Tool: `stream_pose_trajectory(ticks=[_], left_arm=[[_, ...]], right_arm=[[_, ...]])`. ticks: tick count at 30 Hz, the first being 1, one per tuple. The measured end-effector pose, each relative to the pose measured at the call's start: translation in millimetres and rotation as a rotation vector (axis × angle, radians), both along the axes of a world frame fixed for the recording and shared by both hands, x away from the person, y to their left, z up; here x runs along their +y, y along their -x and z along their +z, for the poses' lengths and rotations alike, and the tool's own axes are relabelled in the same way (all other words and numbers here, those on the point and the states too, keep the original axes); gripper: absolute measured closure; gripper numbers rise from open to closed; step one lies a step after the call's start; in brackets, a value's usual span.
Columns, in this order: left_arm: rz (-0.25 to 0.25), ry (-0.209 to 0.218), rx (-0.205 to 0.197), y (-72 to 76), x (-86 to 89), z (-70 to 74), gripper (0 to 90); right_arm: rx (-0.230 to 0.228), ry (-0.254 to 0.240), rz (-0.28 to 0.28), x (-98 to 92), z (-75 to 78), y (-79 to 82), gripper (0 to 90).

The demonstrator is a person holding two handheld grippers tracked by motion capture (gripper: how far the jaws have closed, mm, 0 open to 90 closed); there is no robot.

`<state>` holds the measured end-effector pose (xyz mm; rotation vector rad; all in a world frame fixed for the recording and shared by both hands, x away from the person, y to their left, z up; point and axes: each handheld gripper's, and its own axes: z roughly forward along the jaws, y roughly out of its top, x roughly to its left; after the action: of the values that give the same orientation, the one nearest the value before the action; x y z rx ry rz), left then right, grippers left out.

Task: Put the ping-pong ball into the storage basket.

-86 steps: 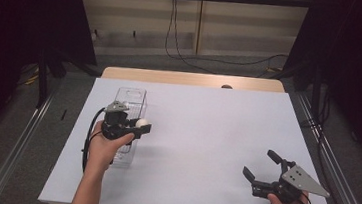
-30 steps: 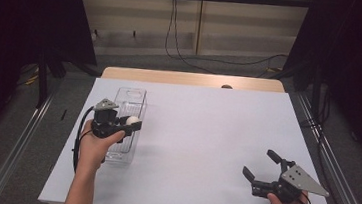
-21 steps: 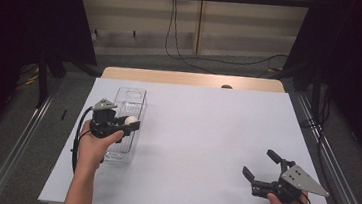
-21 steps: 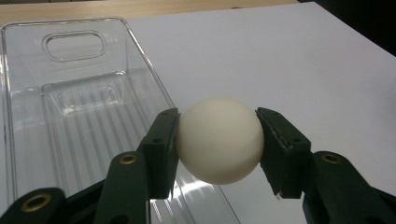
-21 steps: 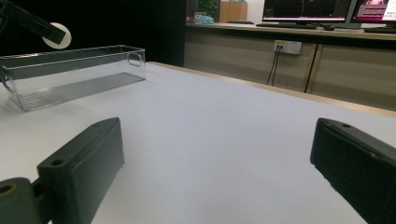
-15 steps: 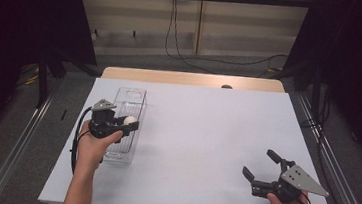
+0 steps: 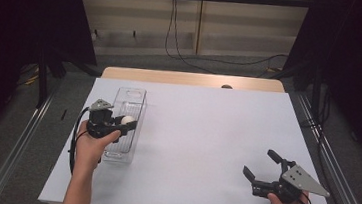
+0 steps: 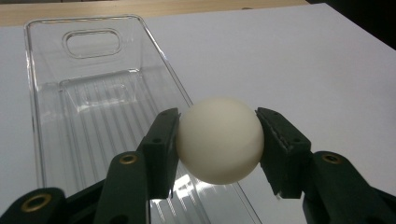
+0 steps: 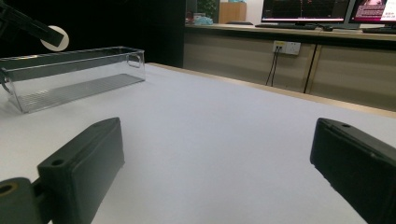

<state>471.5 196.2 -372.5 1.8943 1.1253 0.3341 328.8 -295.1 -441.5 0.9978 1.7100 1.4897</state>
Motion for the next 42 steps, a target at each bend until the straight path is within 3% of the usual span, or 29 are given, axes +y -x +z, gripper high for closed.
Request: stream_pose_trajectory(ticks=[2, 28, 42], left_arm=[[0.007, 0.013, -0.001, -0.2, 0.4, -0.1, 51.2], [0.054, -0.034, -0.017, -1.0, 11.7, -8.5, 51.1], [0.088, -0.036, -0.018, -1.2, 18.1, -15.0, 50.9]], right_arm=[[-0.002, -0.003, -0.003, 0.3, 0.1, -0.1, 2.3], [-0.002, -0.005, -0.002, 0.4, 0.5, 0.0, 2.3], [-0.005, -0.001, 0.000, -0.1, 0.6, -0.4, 2.3]])
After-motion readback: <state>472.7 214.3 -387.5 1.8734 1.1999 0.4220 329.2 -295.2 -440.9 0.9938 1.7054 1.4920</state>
